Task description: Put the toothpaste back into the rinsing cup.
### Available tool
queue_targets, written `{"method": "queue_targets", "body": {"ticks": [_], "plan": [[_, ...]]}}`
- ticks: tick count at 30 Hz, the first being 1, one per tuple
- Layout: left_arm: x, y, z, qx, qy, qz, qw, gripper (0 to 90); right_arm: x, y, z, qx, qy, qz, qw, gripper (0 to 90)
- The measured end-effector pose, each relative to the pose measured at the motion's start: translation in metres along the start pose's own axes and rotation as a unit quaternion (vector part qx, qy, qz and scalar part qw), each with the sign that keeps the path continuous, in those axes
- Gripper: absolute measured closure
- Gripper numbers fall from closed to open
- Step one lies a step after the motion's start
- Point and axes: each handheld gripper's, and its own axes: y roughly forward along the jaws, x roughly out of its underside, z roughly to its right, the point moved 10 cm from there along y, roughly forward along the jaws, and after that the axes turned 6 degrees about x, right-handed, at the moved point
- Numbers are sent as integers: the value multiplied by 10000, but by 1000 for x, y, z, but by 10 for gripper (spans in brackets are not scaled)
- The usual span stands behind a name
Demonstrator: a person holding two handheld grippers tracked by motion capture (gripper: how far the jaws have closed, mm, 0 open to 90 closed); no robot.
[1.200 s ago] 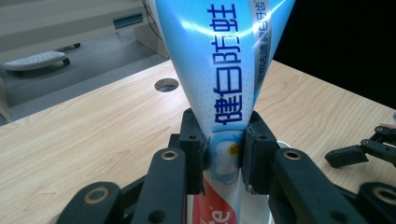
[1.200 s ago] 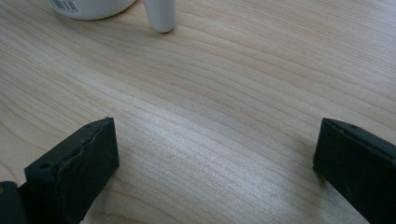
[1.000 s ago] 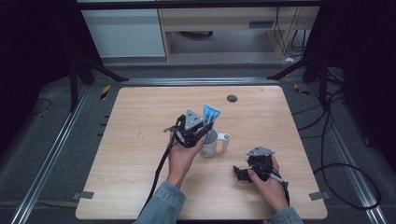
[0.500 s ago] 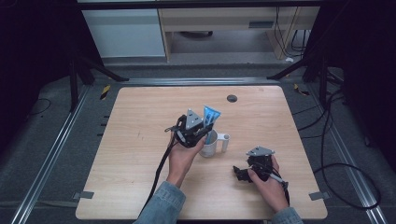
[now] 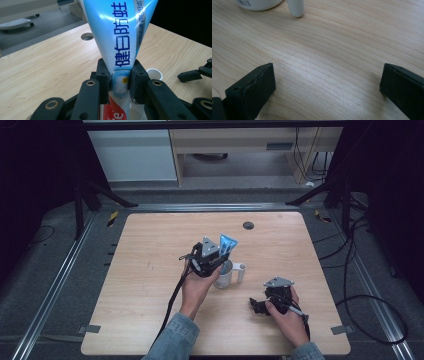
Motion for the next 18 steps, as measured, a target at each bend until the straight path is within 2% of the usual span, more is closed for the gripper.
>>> {"method": "queue_targets", "body": {"ticks": [18], "plan": [[5, 5, 1, 14, -39, -124, 9999, 722, 0, 0, 0, -3, -8, 3, 10000, 4]]}}
